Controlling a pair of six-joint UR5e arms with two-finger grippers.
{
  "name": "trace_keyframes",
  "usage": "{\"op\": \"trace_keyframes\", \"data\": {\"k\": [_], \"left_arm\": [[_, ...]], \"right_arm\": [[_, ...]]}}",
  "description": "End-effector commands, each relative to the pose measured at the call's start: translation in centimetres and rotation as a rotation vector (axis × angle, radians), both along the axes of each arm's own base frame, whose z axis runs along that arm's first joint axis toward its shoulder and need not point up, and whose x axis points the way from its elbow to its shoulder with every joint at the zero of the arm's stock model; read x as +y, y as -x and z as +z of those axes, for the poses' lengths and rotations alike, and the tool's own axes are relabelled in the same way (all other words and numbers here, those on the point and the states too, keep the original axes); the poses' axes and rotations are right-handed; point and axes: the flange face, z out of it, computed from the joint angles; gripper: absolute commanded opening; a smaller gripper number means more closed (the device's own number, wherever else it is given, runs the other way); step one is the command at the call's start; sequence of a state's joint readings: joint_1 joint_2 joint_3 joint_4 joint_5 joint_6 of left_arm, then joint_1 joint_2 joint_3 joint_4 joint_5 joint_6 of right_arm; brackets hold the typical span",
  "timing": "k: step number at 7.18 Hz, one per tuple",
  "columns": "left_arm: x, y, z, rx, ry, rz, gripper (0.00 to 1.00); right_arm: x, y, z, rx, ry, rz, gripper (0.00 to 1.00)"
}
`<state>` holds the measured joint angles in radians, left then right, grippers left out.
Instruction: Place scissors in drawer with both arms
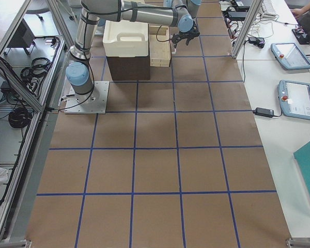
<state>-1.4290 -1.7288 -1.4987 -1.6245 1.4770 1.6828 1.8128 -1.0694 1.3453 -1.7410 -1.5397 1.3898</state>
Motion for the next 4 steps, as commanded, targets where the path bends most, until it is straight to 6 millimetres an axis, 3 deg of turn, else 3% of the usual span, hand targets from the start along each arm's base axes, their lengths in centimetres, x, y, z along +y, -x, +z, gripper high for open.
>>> {"op": "trace_keyframes", "data": {"k": [1, 3, 4], "left_arm": [[0.0, 0.3, 0.0, 0.001, 0.0, -0.004, 0.0], [0.0, 1.1, 0.4, -0.003, 0.0, 0.069, 0.0], [0.1, 2.7, 0.7, -0.008, 0.006, 0.042, 0.0]], "right_arm": [[-0.1, 0.1, -0.3, 0.006, -0.008, -0.059, 1.0], [0.4, 0.1, -0.9, 0.005, -0.054, -0.079, 1.0], [0.4, 0.2, -1.0, 0.005, -0.06, -0.081, 1.0]]}}
